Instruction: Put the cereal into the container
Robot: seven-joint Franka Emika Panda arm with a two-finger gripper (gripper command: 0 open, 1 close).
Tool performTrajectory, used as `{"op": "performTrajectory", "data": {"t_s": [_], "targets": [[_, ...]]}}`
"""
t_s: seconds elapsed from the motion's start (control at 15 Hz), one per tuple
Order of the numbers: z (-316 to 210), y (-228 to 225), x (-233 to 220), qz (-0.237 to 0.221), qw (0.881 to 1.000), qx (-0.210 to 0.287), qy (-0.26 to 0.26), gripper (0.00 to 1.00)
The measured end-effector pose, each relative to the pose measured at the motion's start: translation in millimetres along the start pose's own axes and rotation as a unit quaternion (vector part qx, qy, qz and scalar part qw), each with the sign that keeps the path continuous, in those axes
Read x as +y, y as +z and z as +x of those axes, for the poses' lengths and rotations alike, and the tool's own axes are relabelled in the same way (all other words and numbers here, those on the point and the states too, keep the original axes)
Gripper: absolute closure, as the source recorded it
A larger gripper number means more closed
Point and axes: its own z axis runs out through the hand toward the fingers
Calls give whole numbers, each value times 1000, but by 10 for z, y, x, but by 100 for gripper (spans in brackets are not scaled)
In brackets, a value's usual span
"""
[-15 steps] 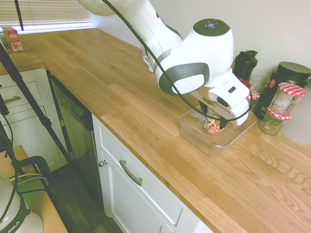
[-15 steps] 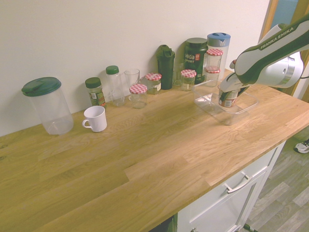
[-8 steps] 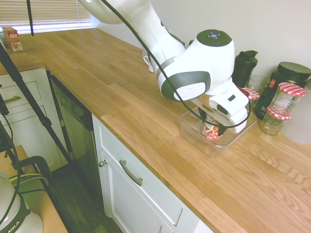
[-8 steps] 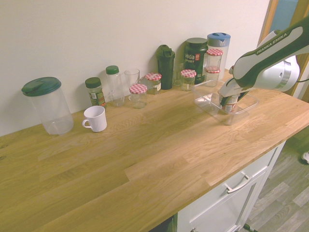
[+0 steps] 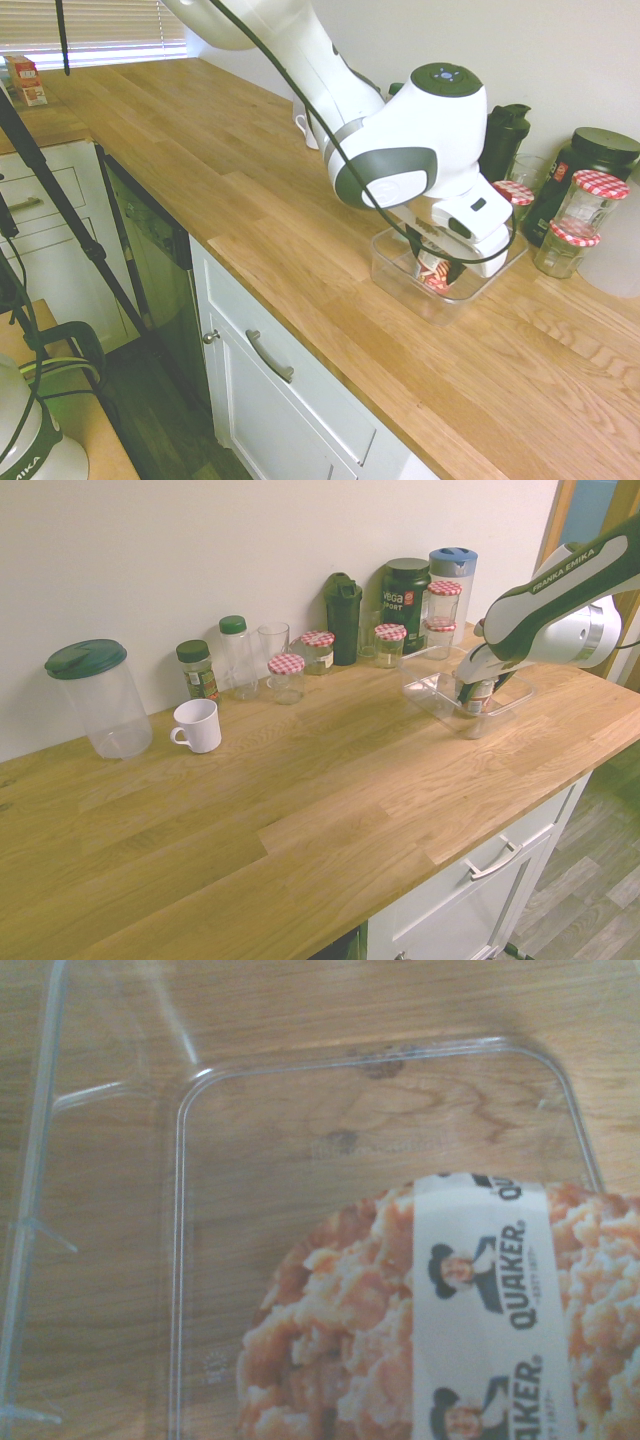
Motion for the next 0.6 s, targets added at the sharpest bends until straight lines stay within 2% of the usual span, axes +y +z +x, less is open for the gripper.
{"op": "performTrajectory", "data": {"t_s": [0.4,0.6], "targets": [[47,-1,67,-15,1000,-11,-7,0],[141,-253,-57,-26,998,-53,-2,0]]}}
